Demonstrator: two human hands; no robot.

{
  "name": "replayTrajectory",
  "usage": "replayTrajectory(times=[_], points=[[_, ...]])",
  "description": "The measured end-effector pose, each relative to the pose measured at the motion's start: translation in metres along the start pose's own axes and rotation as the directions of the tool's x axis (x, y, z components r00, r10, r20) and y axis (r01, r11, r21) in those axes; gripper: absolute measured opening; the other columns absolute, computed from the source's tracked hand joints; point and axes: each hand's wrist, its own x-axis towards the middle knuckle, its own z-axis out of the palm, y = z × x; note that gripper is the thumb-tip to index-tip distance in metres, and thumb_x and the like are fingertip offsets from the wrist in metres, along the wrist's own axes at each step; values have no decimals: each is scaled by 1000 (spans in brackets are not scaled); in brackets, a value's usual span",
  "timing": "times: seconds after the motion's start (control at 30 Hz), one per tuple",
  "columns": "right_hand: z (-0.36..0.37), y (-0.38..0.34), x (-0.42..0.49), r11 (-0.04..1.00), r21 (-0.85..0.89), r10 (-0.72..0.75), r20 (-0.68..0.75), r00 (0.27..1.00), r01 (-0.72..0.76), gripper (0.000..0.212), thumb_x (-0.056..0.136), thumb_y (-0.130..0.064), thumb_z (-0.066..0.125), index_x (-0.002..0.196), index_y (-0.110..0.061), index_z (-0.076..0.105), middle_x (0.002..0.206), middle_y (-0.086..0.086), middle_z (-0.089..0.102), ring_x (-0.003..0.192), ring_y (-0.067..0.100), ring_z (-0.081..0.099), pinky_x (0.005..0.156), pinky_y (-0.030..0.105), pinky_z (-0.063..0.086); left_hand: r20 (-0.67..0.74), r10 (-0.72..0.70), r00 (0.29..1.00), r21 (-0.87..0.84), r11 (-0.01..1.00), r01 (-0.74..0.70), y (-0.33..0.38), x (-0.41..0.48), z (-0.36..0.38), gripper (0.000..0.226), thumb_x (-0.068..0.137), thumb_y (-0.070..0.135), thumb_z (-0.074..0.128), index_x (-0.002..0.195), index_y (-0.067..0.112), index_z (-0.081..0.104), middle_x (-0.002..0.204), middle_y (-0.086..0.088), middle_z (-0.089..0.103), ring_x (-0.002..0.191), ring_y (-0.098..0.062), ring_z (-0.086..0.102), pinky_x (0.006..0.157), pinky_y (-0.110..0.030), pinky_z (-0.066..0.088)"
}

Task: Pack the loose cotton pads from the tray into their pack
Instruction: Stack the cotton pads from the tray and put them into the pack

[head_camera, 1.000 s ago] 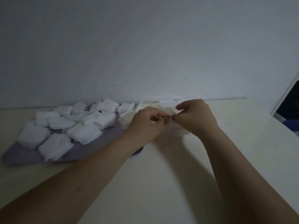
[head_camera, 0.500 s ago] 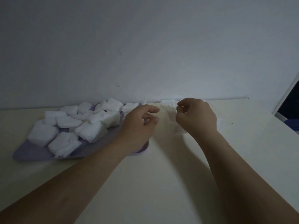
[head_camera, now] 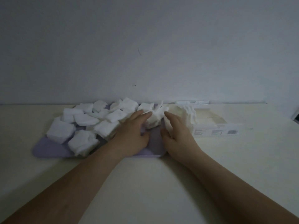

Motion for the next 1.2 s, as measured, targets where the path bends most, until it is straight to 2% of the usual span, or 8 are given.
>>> replayTrajectory(times=[0.1, 0.27, 0.53, 0.63, 0.77, 0.87, 1.0, 1.2], points=[[4, 1, 5, 996, 10, 88, -16, 996, -87, 55, 102, -13, 51, 155, -13, 37, 148, 1, 46, 145, 16, 34, 110, 13, 19, 50, 23, 998, 46, 999, -25, 2, 1, 2, 71, 86, 19, 56, 154, 34, 40, 171, 4, 14, 153, -22, 22, 122, -29, 22], [14, -4, 47, 946, -7, 323, -72, 944, -324, 59, 99, -40, 51, 152, -16, 41, 154, 10, 46, 141, 29, 44, 117, 48, 36, 60, 59, 996, 175, 982, -68, 1, 4, 6, 71, 74, 30, 43, 144, 29, 54, 160, 2, 41, 133, -35, 46, 114, -39, 35], [27, -22, 127, 766, -112, 621, -126, 774, -633, 70, 90, -56, 58, 137, -5, 53, 139, 18, 52, 124, 38, 55, 104, 47, 50, 27, 86, 996, 67, 994, -88, -2, 2, -1, 55, 82, 24, 54, 137, 23, 60, 148, -3, 52, 129, -32, 48, 109, -36, 38], [27, -13, 132, 805, -87, 577, -116, 808, -587, 42, 85, -37, 69, 109, -3, 67, 110, 17, 71, 104, 38, 66, 93, 41, 57, -1, 73, 997, 44, 996, -73, -2, 2, 0, 58, 79, 23, 54, 136, 24, 62, 150, -2, 52, 130, -33, 49, 111, -38, 41], [21, -14, 122, 902, 61, 430, -206, 879, -427, 6, 81, -12, 61, 76, -14, 63, 70, 0, 58, 76, 27, 60, 64, 28, 48, -38, 69, 997, -22, 997, -70, -7, 4, 2, 51, 77, 20, 53, 126, 21, 67, 138, -2, 59, 122, -30, 55, 103, -41, 49], [9, -25, 101, 918, 286, 349, -260, 900, -273, 10, 82, -13, 63, 90, -10, 68, 78, 1, 65, 72, 22, 64, 61, 32, 53, -128, 0, 992, -156, 988, -20, -3, 3, 1, 38, 87, 13, 57, 123, 17, 67, 128, -1, 63, 115, -23, 59, 101, -37, 49], [-11, -31, 57, 723, 637, 329, 22, 944, -267, 11, 89, -8, 73, 95, -3, 65, 86, 15, 67, 74, 28, 68, 52, 32, 51, -227, -212, 951, -503, 861, 72, 3, 1, -9, 24, 94, 44, 65, 113, 30, 67, 94, 11, 68, 85, -9, 65, 79, -28, 53], [-7, -20, 23, 597, 742, 204, 227, 952, -305, 24, 90, -4, 72, 111, 7, 67, 98, 31, 72, 77, 35, 69, 46, 28, 51, -156, -204, 967, -698, 715, 38, 8, -4, -16, 10, 91, 25, 77, 98, 18, 76, 84, -7, 76, 70, -11, 71, 65, -25, 61]])
